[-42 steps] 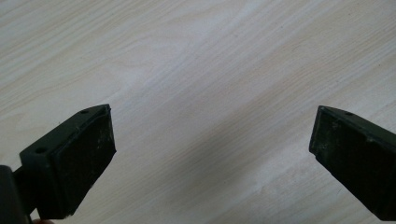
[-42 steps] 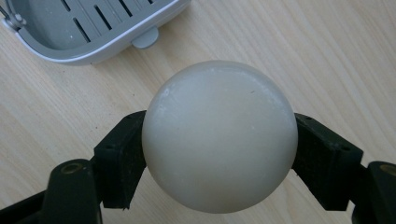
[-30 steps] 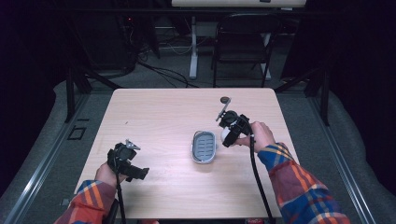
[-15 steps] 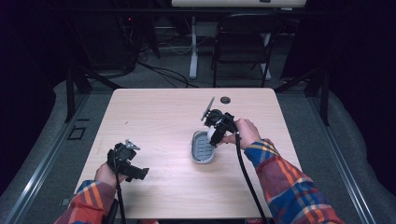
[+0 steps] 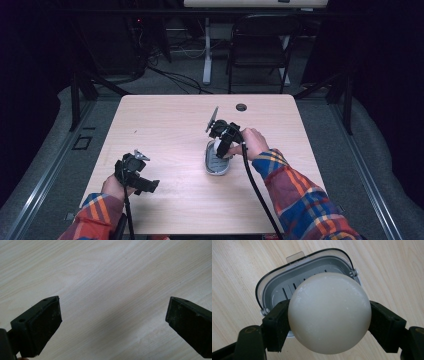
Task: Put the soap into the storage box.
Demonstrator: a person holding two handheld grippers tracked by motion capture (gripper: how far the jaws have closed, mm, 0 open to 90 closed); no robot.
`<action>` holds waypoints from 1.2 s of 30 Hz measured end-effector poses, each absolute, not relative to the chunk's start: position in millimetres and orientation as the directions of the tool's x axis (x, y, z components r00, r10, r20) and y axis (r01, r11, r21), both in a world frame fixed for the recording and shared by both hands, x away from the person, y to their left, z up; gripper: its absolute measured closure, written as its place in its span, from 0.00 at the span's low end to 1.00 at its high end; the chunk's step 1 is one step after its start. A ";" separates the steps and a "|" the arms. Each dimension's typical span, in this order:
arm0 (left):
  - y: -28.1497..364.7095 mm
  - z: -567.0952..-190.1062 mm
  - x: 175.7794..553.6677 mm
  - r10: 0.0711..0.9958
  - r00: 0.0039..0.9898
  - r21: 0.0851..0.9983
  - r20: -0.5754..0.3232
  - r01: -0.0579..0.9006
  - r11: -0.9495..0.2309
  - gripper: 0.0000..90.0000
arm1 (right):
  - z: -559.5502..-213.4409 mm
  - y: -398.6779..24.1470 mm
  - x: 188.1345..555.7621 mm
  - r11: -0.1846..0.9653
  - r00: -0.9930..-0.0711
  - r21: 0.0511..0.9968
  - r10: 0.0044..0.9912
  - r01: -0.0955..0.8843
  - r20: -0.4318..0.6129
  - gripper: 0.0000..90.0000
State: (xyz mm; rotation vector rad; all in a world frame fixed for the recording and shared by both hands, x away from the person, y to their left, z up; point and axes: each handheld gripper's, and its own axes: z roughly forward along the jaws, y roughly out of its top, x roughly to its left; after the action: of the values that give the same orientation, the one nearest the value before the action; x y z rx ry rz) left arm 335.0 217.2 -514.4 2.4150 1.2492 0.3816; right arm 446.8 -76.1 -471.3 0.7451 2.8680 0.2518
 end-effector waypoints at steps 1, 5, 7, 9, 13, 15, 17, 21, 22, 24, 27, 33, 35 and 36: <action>217.2 -514.5 335.0 0.823 0.565 0.461 0.059 0.716 -0.525 0.00 | -473.7 -73.4 446.8 0.860 -0.862 0.209 0.494 0.466 -0.111 0.27; 217.5 -514.5 335.0 0.823 0.565 0.460 0.059 0.716 -0.525 0.00 | -476.8 -68.8 447.2 0.866 -0.869 0.201 0.484 0.458 -0.105 0.27; 217.6 -514.3 334.8 0.823 0.565 0.460 0.059 0.716 -0.525 0.00 | -478.0 -67.7 447.4 0.867 -0.870 0.197 0.482 0.457 -0.104 0.27; 217.7 -514.4 334.8 0.823 0.565 0.462 0.059 0.716 -0.524 0.00 | -481.5 -65.5 448.3 0.868 -0.871 0.192 0.482 0.458 -0.101 0.27; 217.8 -514.4 334.8 0.823 0.565 0.458 0.060 0.717 -0.525 0.00 | -487.3 -63.7 449.3 0.870 -0.873 0.183 0.479 0.457 -0.095 0.27; 217.9 -514.5 334.8 0.823 0.565 0.460 0.059 0.716 -0.525 0.00 | -490.5 -63.1 449.4 0.873 -0.874 0.178 0.475 0.454 -0.101 0.27; 217.8 -514.5 334.7 0.823 0.565 0.460 0.060 0.716 -0.525 0.00 | -492.5 -62.8 449.2 0.875 -0.875 0.171 0.473 0.453 -0.105 0.27; 217.8 -514.5 334.7 0.823 0.565 0.459 0.060 0.717 -0.525 0.00 | -496.8 -63.4 449.1 0.878 -0.877 0.169 0.469 0.449 -0.106 0.27; 217.7 -514.5 334.6 0.823 0.564 0.460 0.059 0.717 -0.524 0.00 | -497.4 -63.4 448.8 0.877 -0.876 0.168 0.470 0.449 -0.108 0.27; 217.7 -514.5 334.8 0.823 0.565 0.457 0.060 0.718 -0.526 0.00 | -498.6 -63.3 448.3 0.880 -0.877 0.158 0.467 0.448 -0.110 0.27; 217.6 -514.4 334.7 0.823 0.565 0.457 0.060 0.717 -0.526 0.00 | -502.5 -63.8 448.4 0.882 -0.880 0.151 0.464 0.447 -0.107 0.27; 217.7 -514.6 334.7 0.822 0.566 0.456 0.059 0.718 -0.527 0.00 | -507.2 -65.8 449.5 0.875 -0.874 0.154 0.476 0.460 -0.093 0.27; 217.6 -514.8 334.8 0.822 0.567 0.454 0.058 0.718 -0.527 0.00 | -507.0 -66.7 450.0 0.871 -0.871 0.151 0.483 0.467 -0.090 0.27; 217.5 -514.9 334.7 0.821 0.567 0.454 0.057 0.718 -0.528 0.00 | -507.8 -67.4 449.9 0.866 -0.868 0.161 0.490 0.473 -0.082 0.27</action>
State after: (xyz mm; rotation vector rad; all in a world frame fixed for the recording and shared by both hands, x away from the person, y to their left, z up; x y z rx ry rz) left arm 334.7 217.5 -514.9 2.4223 1.2497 0.3740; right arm 449.9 -67.4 -507.8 0.7557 2.9180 0.2057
